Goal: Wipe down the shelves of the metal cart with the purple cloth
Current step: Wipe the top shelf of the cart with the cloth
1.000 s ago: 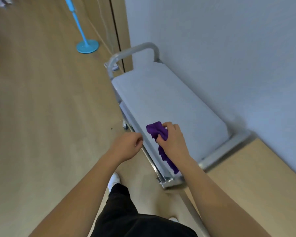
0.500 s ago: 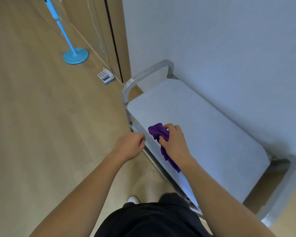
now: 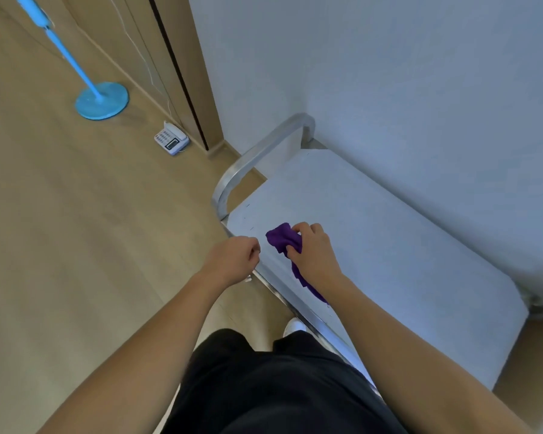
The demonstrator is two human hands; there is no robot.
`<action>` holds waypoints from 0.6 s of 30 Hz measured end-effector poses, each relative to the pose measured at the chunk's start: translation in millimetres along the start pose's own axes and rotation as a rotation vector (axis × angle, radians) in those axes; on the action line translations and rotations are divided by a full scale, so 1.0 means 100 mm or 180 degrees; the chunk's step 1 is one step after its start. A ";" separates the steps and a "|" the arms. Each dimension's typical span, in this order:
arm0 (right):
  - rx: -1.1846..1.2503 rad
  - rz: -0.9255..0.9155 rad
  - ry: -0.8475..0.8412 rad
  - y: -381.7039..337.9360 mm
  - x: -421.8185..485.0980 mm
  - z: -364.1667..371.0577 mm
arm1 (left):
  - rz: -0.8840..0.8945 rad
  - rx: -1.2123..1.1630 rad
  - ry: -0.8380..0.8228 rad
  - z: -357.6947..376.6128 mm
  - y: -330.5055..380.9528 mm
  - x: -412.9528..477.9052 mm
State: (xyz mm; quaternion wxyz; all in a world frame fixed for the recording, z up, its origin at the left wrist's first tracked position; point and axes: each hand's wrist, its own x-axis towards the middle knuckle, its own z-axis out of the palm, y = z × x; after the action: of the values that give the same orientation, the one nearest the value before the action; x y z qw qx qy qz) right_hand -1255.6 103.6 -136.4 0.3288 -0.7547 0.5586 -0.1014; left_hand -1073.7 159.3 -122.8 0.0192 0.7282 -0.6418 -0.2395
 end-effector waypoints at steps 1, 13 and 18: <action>-0.0021 0.0064 -0.0010 -0.01 0.06 0.03 | 0.0012 0.0022 -0.0032 -0.02 -0.06 0.08; -0.0055 0.1091 0.0225 -0.22 0.54 0.73 | 0.1105 0.0781 -0.0651 0.10 -0.88 0.95; -0.0335 0.1423 0.0473 -0.20 0.39 1.13 | 0.1626 0.1030 -0.0893 0.09 -1.08 1.12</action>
State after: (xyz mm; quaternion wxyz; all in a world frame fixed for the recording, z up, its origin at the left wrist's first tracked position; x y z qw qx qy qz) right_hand -1167.8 114.4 -219.0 0.2612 -0.6189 0.7389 -0.0522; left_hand -969.9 74.9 -203.6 -0.1259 0.4973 -0.8298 -0.2198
